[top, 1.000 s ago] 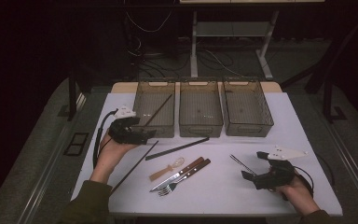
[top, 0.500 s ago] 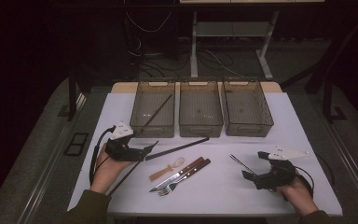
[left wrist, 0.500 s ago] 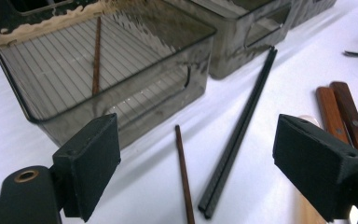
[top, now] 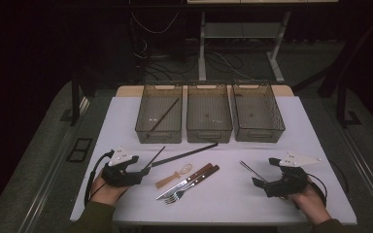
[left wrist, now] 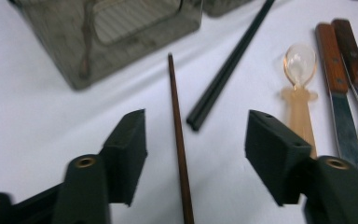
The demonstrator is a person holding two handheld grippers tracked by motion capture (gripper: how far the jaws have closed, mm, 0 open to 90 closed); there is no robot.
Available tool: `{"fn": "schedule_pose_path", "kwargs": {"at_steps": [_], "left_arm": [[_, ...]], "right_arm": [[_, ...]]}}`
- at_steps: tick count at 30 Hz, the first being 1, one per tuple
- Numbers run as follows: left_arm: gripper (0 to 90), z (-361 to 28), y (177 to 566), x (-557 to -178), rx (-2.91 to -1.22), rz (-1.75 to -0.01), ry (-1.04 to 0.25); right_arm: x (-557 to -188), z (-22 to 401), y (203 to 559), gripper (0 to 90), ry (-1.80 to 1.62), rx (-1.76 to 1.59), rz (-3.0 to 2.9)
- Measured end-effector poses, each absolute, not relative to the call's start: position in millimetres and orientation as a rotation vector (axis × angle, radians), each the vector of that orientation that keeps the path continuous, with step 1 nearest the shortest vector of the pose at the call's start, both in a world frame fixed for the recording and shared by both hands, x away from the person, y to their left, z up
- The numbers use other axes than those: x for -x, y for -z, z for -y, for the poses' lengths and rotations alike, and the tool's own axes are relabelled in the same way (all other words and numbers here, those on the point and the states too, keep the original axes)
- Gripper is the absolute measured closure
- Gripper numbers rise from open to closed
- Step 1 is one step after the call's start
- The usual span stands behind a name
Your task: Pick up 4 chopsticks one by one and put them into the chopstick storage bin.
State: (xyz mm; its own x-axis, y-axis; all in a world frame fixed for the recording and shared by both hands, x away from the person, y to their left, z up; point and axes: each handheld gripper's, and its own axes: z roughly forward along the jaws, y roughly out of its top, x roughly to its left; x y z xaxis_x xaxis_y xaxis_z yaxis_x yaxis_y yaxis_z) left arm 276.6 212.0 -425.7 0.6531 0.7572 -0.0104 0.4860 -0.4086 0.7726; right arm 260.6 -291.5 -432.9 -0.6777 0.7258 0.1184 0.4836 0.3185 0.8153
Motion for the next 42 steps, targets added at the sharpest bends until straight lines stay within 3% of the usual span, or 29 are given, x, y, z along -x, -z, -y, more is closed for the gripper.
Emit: {"fn": "schedule_pose_path", "kwargs": {"at_steps": [6, 18, 30, 42], "left_arm": [[56.9, -219, 431, -270, -2.098, -1.023, -0.424], [74.6, -225, 439, -267, -2.145, -1.072, -0.389], [83.2, -222, 443, -267, -2.18, -1.076, -0.401], [85.1, -217, 442, -266, -2.219, -1.082, -0.441]], "right_arm": [[-260, 290, 434, 0.9, -1.277, -1.087, -2.322], [-260, 289, 435, 0.9, -1.269, -1.082, -2.328], [-259, 288, 434, 0.9, -1.265, -1.074, -2.331], [-259, 286, 434, 0.9, -1.263, -1.062, -2.334]]}}
